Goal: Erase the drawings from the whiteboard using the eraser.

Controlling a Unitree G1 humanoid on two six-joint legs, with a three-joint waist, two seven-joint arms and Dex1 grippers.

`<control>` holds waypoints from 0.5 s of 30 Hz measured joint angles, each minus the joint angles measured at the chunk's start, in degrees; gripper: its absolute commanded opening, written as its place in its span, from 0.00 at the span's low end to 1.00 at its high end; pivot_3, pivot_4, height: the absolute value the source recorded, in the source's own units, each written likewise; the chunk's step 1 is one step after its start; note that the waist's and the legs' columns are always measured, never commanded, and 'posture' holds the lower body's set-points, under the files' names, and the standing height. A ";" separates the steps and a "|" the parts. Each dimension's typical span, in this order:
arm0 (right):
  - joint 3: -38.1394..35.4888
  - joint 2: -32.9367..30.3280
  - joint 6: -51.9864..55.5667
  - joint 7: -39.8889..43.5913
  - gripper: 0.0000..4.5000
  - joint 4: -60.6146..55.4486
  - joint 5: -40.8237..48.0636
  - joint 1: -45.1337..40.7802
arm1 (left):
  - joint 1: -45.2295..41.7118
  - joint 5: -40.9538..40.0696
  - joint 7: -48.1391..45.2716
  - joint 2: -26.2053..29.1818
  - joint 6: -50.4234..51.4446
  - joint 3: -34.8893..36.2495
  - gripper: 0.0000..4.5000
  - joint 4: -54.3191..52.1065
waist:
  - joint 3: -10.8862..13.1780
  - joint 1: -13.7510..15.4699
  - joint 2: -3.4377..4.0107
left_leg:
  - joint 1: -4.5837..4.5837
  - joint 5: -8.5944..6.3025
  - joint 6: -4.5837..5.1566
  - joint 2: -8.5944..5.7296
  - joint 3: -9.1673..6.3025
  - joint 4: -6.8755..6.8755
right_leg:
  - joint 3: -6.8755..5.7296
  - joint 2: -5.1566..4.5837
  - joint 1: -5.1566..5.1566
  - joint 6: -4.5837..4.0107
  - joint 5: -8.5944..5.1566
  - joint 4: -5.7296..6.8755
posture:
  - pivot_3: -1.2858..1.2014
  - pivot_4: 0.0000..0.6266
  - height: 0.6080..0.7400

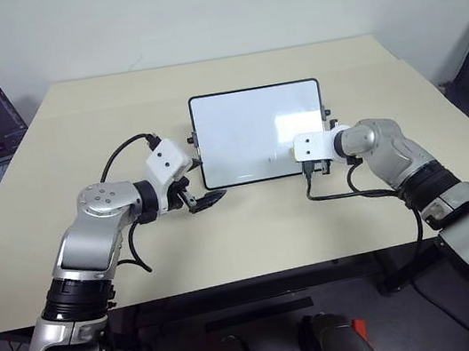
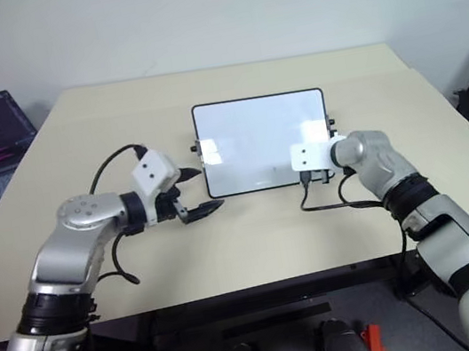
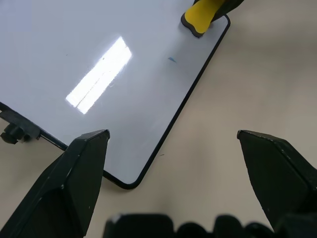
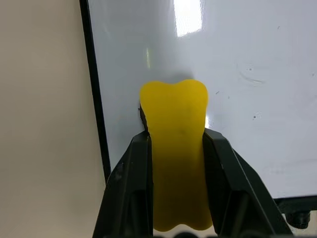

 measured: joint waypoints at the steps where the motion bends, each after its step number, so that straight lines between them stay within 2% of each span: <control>1: -0.01 0.70 0.35 0.00 0.22 0.06 -0.05 -0.03 | 0.00 0.00 0.00 0.01 -0.06 0.00 1.00 0.01 | 0.00 -0.20 -0.01 | 0.01 0.00 0.00 0.00 0.01 0.00 | 0.00 0.00 -0.01 0.00 0.00 0.00 | 0.52 0.24 1.00; 15: -0.04 11.62 0.32 -3.42 0.22 9.24 -0.44 -6.58 | 0.90 -0.05 0.09 0.31 0.00 -0.01 1.00 -0.46 | 0.02 -3.44 0.02 | 0.18 0.00 0.02 0.08 -0.20 -0.12 | -0.16 0.10 -0.31 -0.10 0.12 0.09 | 0.52 0.24 1.00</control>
